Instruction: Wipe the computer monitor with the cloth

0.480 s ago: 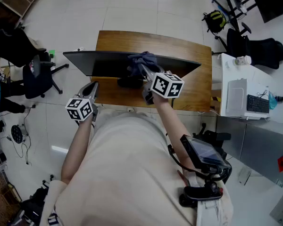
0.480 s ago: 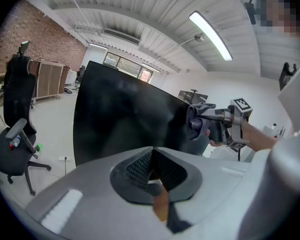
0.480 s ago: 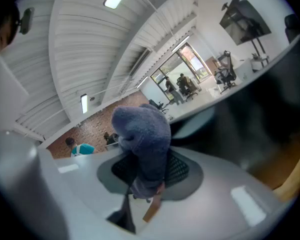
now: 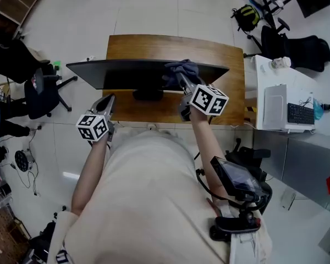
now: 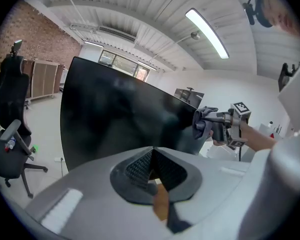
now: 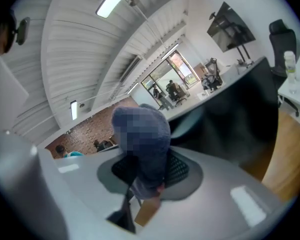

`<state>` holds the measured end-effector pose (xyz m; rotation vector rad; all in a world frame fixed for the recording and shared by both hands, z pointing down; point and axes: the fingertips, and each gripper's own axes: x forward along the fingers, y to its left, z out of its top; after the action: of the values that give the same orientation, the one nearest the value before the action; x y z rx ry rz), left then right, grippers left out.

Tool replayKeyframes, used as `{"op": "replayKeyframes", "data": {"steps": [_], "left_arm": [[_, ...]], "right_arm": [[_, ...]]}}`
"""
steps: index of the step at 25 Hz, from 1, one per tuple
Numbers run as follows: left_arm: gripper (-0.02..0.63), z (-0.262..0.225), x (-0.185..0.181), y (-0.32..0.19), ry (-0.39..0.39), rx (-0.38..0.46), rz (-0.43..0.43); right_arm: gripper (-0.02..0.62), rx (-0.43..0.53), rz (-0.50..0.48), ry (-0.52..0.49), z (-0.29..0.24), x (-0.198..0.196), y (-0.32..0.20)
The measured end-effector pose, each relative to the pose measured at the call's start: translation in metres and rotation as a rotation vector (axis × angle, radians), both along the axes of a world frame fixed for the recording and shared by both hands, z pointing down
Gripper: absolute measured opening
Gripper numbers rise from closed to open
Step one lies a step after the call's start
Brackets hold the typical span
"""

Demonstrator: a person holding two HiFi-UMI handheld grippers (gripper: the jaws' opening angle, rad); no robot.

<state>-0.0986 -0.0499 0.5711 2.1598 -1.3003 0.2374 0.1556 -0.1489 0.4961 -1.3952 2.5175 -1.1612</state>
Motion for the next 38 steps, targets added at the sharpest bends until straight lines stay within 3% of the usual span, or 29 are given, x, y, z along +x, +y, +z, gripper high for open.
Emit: {"op": "replayKeyframes", "data": {"steps": [19, 28, 38], "left_arm": [[-0.009, 0.004, 0.016, 0.0, -0.016, -0.019, 0.028], [-0.009, 0.002, 0.02, 0.004, -0.029, -0.024, 0.038], [-0.009, 0.004, 0.013, 0.012, -0.049, -0.044, 0.025]], "right_arm": [[0.104, -0.032, 0.235, 0.144, 0.01, 0.153, -0.002], [0.104, -0.026, 0.256, 0.273, 0.035, 0.173, -0.001], [0.104, -0.11, 0.217, 0.355, 0.097, 0.172, 0.003]]}}
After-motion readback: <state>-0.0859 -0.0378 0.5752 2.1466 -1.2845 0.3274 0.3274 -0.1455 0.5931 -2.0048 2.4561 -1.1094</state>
